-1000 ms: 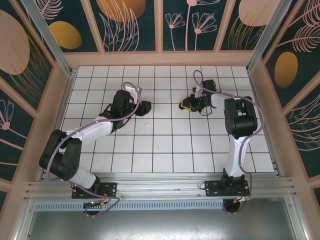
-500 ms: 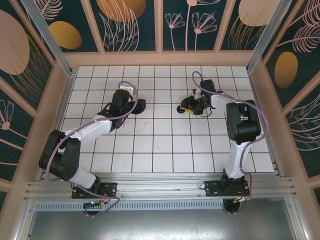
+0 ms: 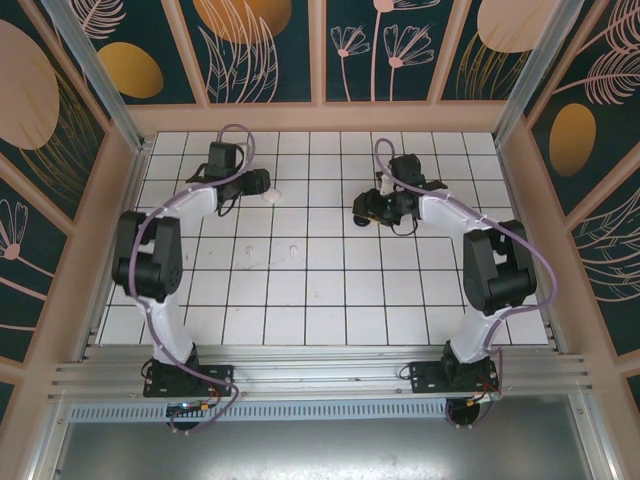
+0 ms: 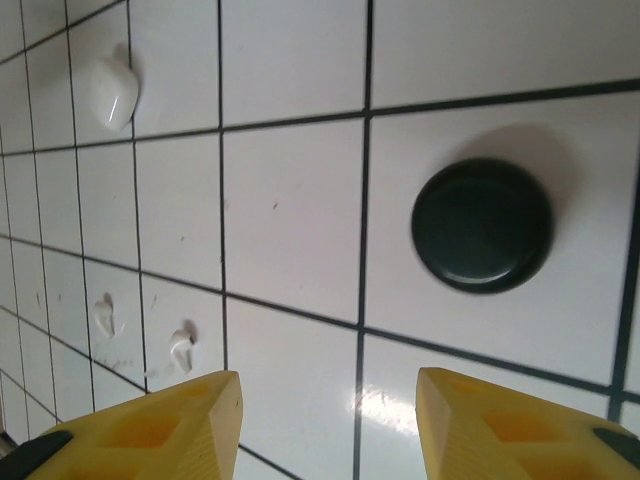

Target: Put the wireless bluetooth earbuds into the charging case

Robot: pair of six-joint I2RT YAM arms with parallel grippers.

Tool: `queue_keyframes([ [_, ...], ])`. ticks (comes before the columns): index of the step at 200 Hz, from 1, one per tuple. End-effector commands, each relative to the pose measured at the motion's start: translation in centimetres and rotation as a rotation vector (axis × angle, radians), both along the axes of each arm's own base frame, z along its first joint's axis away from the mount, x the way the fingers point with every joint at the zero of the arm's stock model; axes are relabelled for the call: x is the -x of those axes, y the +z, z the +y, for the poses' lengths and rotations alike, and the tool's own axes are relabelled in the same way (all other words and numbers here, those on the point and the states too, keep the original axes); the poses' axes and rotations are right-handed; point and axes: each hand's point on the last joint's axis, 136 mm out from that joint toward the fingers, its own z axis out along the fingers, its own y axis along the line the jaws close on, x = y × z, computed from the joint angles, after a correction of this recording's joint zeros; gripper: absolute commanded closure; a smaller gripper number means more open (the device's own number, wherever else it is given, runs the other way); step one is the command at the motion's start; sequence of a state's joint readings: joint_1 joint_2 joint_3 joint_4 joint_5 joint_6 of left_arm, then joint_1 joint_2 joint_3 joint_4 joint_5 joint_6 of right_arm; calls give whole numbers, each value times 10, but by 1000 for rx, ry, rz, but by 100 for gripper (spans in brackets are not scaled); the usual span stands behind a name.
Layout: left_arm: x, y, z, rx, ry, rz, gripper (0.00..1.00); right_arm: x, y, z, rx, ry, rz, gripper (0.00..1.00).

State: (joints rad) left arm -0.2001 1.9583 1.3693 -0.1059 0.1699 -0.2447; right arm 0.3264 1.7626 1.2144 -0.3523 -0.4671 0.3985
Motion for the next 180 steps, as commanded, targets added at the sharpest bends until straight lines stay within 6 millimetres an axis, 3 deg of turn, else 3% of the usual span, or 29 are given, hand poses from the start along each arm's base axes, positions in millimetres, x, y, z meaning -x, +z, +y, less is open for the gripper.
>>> queue_keyframes([
  [1, 7, -30, -15, -56, -157, 132, 34, 7, 9, 4, -13, 7, -35, 52],
  [44, -1, -46, -20, -116, -264, 186, 34, 14, 7, 5, -17, 8, -35, 52],
  [74, 2, -69, -23, -152, -330, 278, 32, 14, 5, 9, -35, 14, -32, 52],
  [138, 9, -89, -31, -303, -356, 284, 30, 17, 6, 12, -37, 23, -33, 52],
  [180, 16, -102, -28, -391, -354, 311, 38, 20, 8, 10, -33, 22, -38, 52],
])
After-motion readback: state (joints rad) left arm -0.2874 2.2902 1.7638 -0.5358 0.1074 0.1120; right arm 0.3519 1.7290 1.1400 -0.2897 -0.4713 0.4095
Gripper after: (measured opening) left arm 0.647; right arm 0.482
